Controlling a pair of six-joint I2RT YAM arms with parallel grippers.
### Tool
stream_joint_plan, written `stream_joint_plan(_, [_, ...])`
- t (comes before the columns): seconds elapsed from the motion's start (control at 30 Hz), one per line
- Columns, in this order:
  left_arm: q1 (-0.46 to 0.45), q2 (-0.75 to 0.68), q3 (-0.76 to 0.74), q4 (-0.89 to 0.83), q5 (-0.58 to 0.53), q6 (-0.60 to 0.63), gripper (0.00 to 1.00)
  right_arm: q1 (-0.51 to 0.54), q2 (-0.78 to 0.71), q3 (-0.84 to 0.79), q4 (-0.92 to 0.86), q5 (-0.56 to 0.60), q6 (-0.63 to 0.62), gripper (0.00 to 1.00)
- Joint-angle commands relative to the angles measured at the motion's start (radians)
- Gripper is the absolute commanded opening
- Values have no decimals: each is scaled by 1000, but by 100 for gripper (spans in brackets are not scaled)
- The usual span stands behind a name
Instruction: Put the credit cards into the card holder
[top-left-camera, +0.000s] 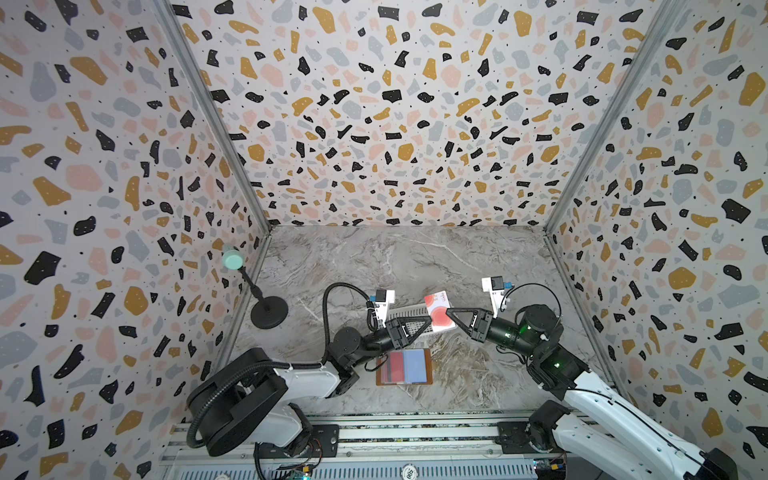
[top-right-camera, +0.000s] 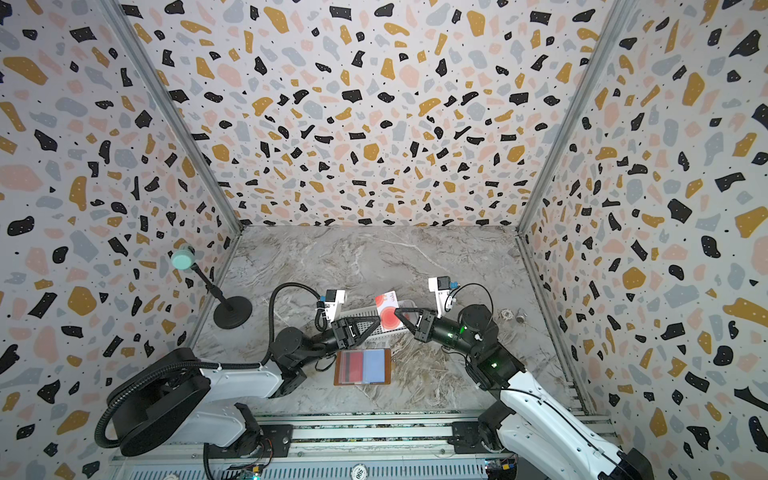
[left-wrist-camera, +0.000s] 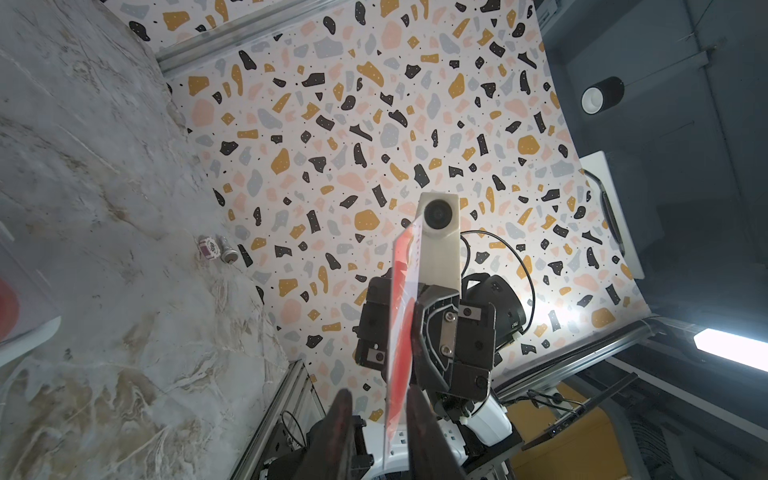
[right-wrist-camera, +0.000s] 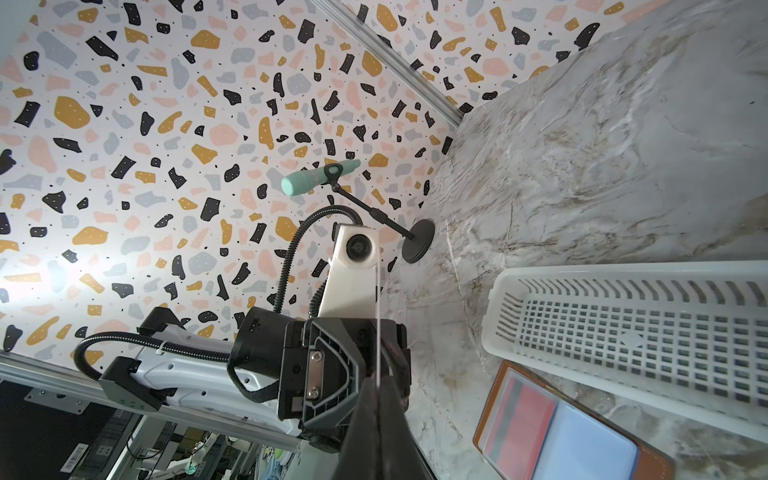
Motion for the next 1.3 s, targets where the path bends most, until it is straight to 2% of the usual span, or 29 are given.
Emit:
stream_joint_plan(0.0, [5, 8, 20, 119, 31, -18, 24, 6, -5, -14, 64, -30, 29, 0])
stream_joint_plan(0.53, [11, 54, 23, 205, 29, -66, 7, 10, -1, -70, 108, -37, 59, 0])
stream_joint_plan(0.7, [38, 47, -13, 178, 28, -79, 2, 18, -7, -71, 56, -7, 34, 13])
stream_joint_plan(0.8, [78, 21, -53, 126, 51, -80, 0, 59, -23, -47, -54, 73, -25, 20])
stream_joint_plan(0.87, [101, -16, -80, 61, 78, -71, 0, 110, -21, -14, -167, 169, -74, 22])
stream_joint_plan(1.0, [129, -127, -104, -197, 129, 28, 0, 247, 4, 25, -313, 379, -132, 24])
stream_joint_plan(1.13, [155, -235, -129, -428, 182, 107, 0, 385, 78, 46, -403, 552, -130, 24])
stream_joint_plan(1.27, [165, -300, -162, -558, 213, 139, 0, 460, 170, 44, -425, 616, -101, 21])
